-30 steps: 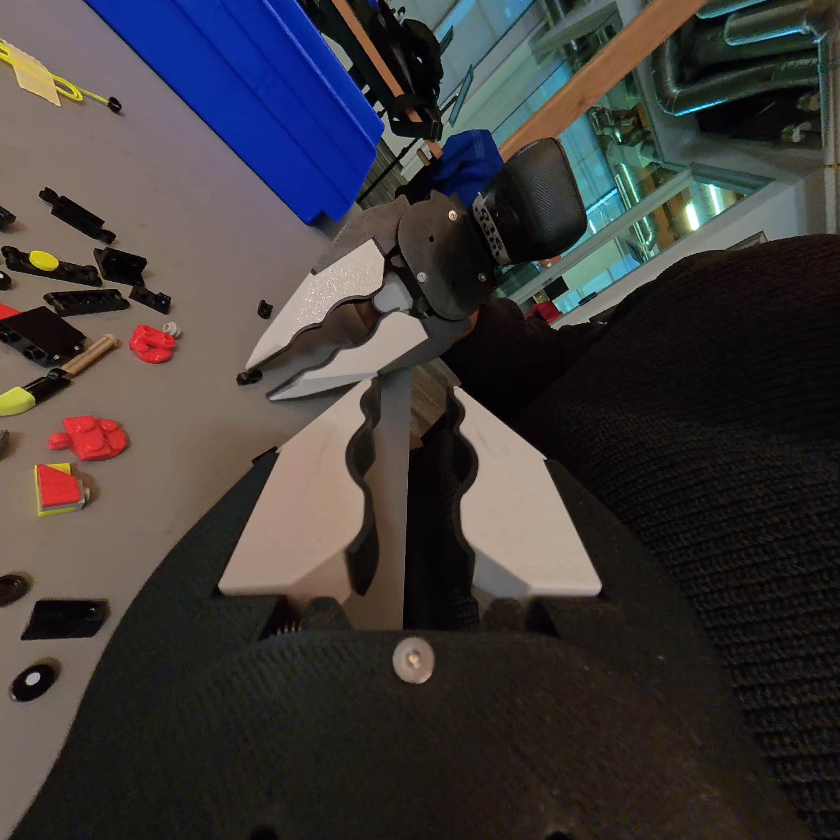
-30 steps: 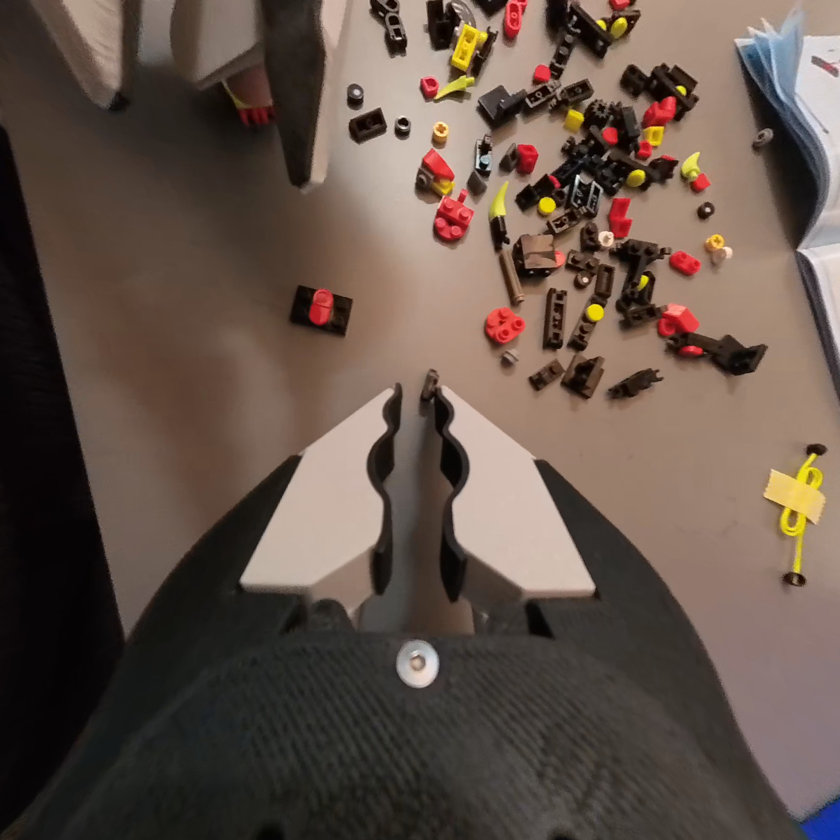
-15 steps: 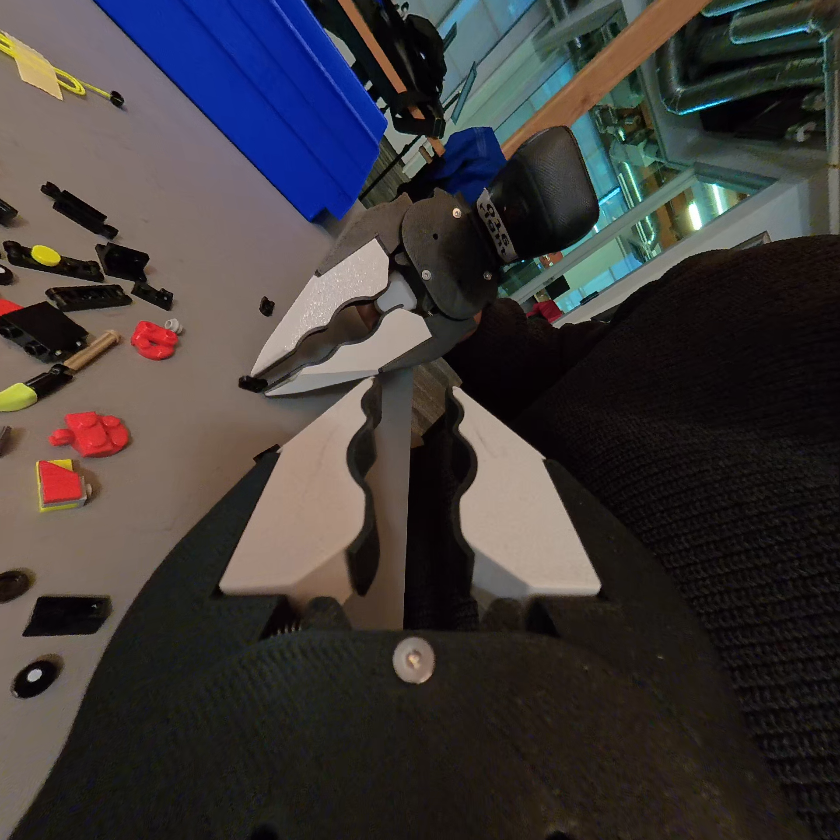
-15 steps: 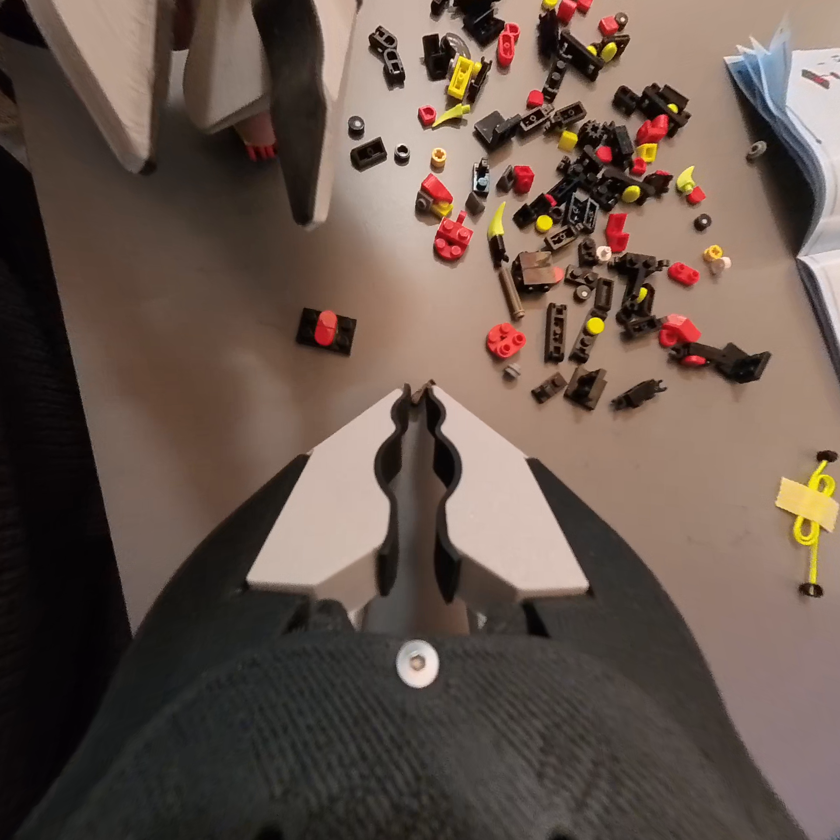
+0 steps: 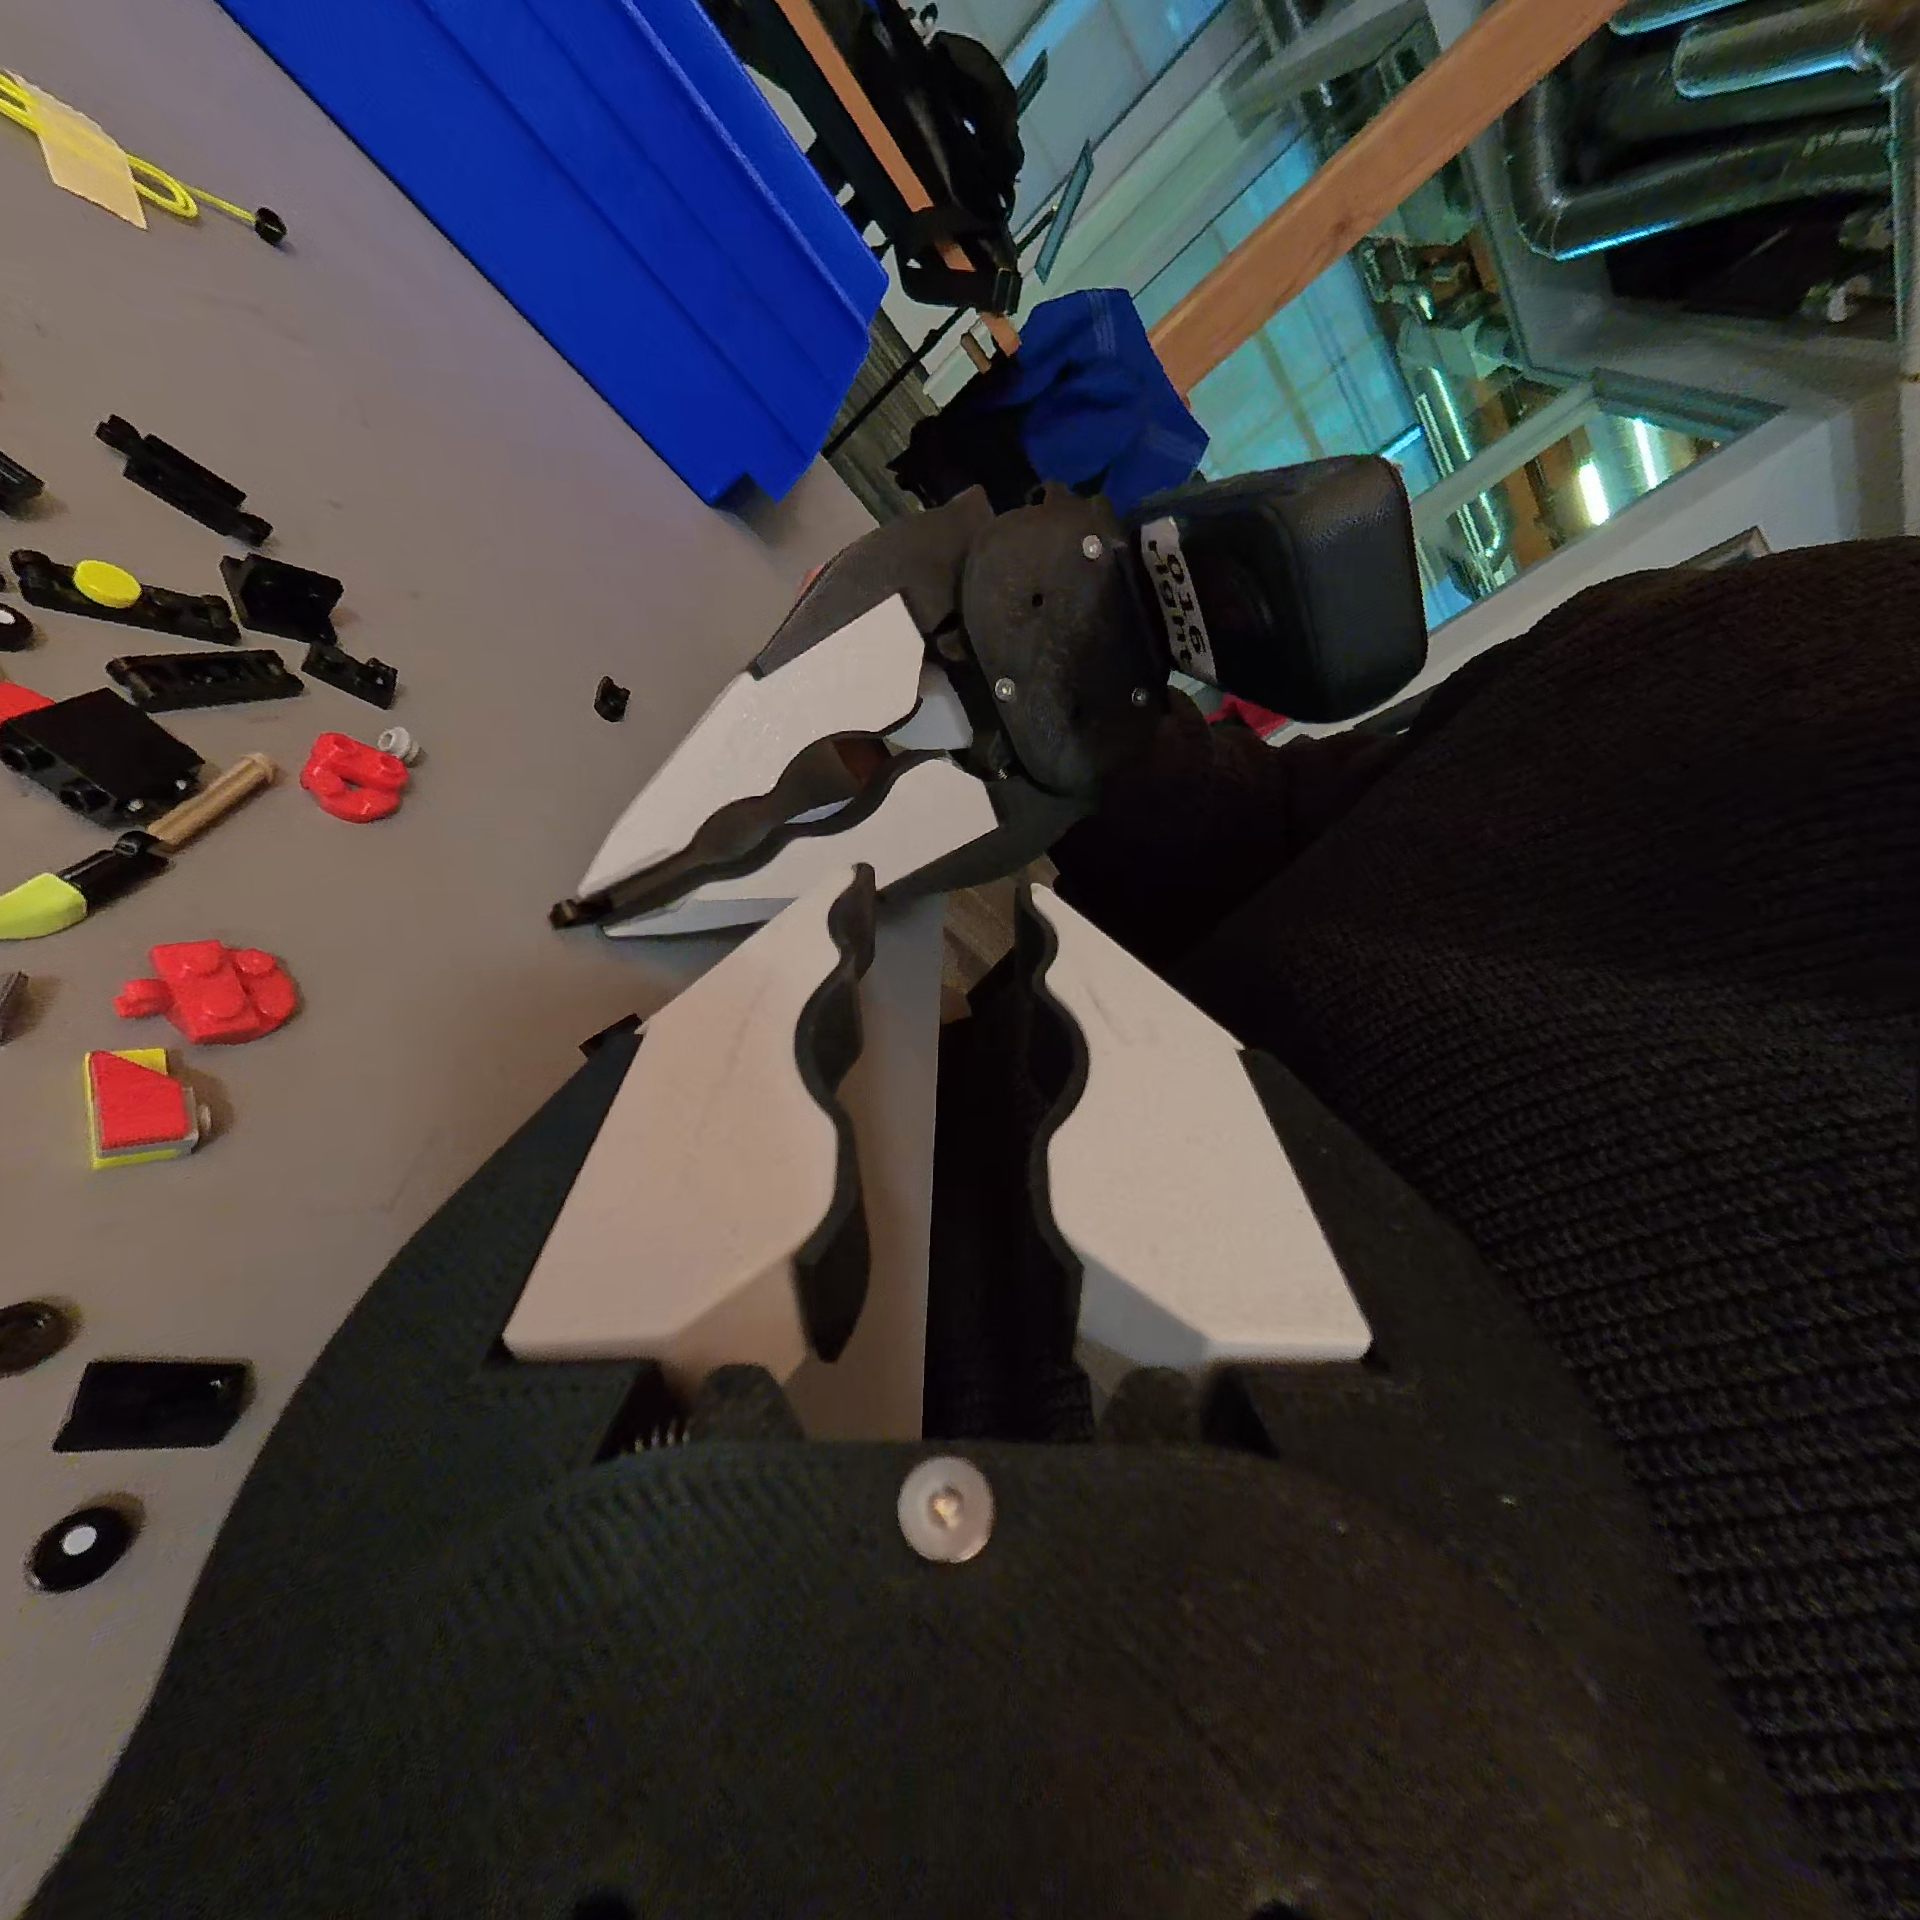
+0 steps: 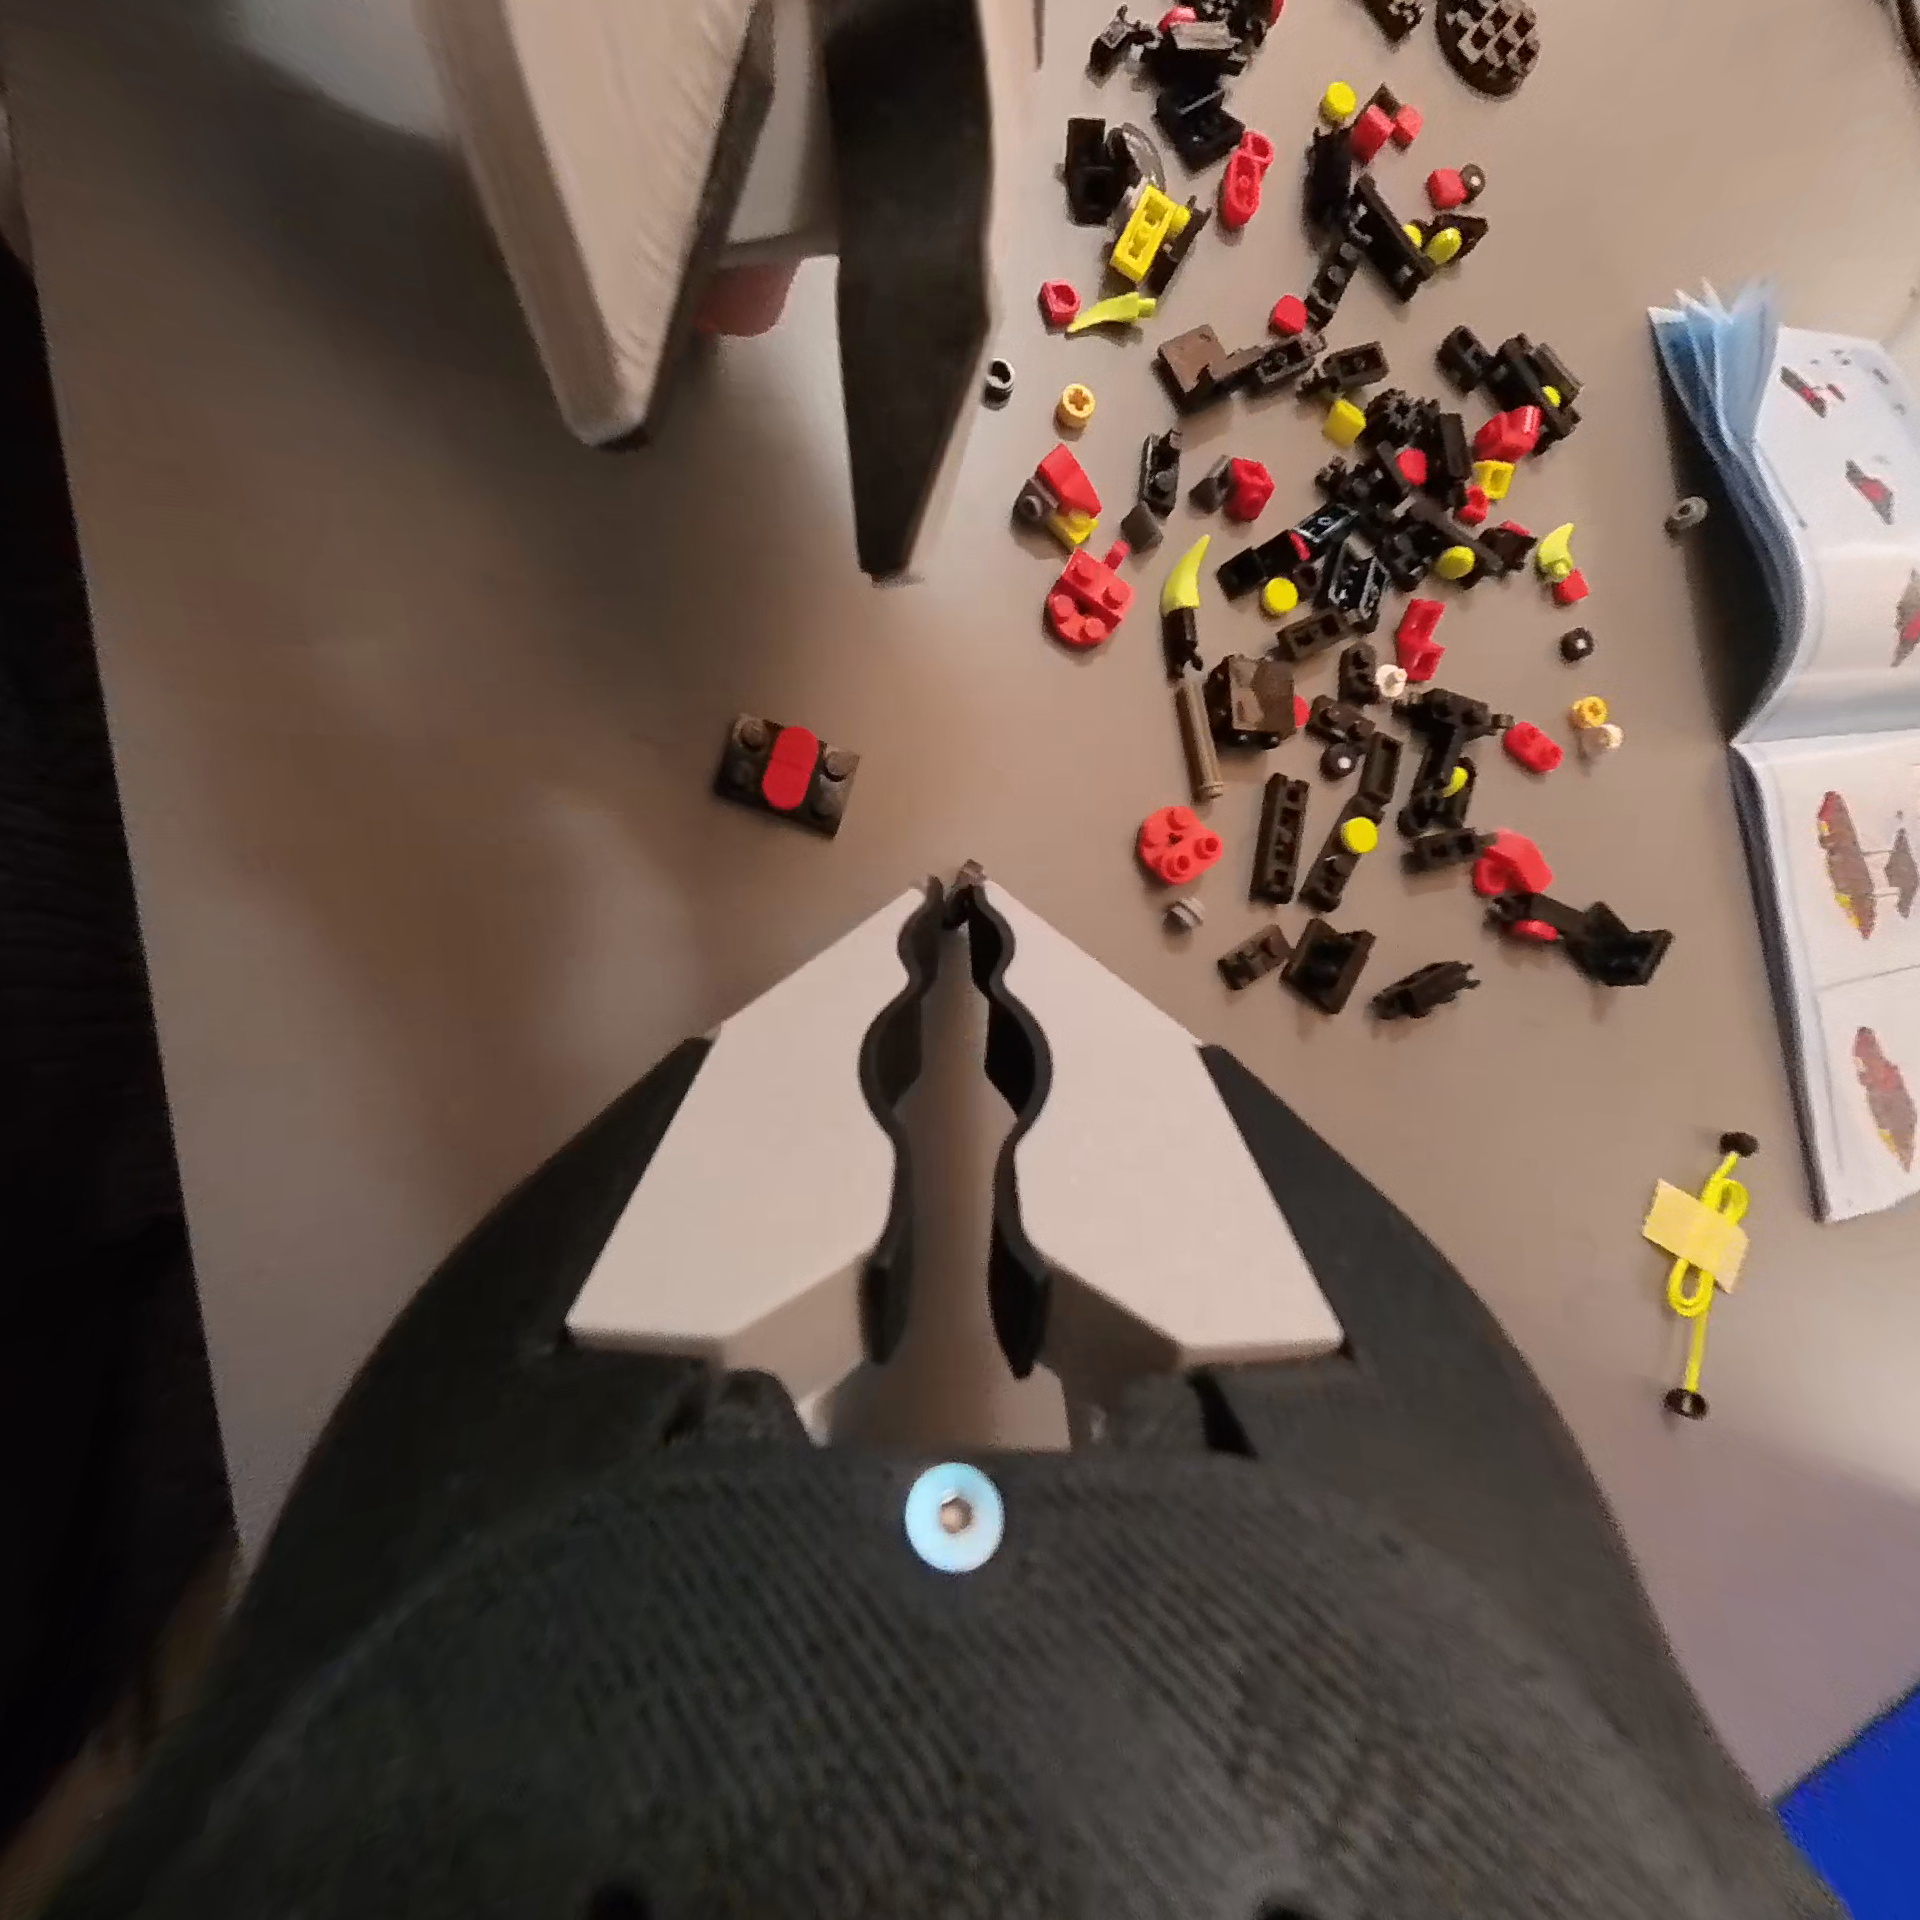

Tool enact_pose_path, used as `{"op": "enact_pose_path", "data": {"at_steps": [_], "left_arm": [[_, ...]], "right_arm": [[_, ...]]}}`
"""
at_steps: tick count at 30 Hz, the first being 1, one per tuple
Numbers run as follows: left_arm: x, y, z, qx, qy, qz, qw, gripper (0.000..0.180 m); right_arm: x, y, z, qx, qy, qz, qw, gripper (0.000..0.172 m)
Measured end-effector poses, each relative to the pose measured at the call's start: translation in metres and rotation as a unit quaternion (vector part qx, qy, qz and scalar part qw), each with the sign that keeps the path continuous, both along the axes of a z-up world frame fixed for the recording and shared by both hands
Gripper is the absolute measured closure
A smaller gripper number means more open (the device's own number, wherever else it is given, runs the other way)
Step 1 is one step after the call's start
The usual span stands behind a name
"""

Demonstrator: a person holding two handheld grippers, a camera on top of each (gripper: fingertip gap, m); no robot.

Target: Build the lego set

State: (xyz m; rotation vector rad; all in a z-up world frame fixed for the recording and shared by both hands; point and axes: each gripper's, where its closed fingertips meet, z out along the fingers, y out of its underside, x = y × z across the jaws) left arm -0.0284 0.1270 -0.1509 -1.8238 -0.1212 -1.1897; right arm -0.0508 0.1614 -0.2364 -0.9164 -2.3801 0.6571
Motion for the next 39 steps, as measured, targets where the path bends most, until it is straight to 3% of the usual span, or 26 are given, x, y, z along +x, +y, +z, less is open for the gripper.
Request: {"op": "enact_pose_path", "data": {"at_steps": [12,22,33,39], "left_arm": [[-0.001,0.0,0.0,-0.001,0.0,0.001,1.0,0.158],[-0.001,0.0,0.0,-0.002,-0.002,0.003,1.0,0.159],[-0.003,0.001,-0.001,-0.006,-0.013,0.005,1.0,0.159],[-0.004,0.001,-0.002,-0.008,-0.013,0.006,1.0,0.159]], "right_arm": [[-0.004,0.02,-0.001,0.105,0.029,-0.007,0.994,0.169],[0.001,0.005,0.001,0.032,0.01,0.005,0.999,0.162],[-0.004,0.014,0.003,-0.16,-0.074,-0.05,0.983,0.156],[-0.005,0.014,-0.002,-0.13,-0.082,-0.019,0.988,0.16]]}}
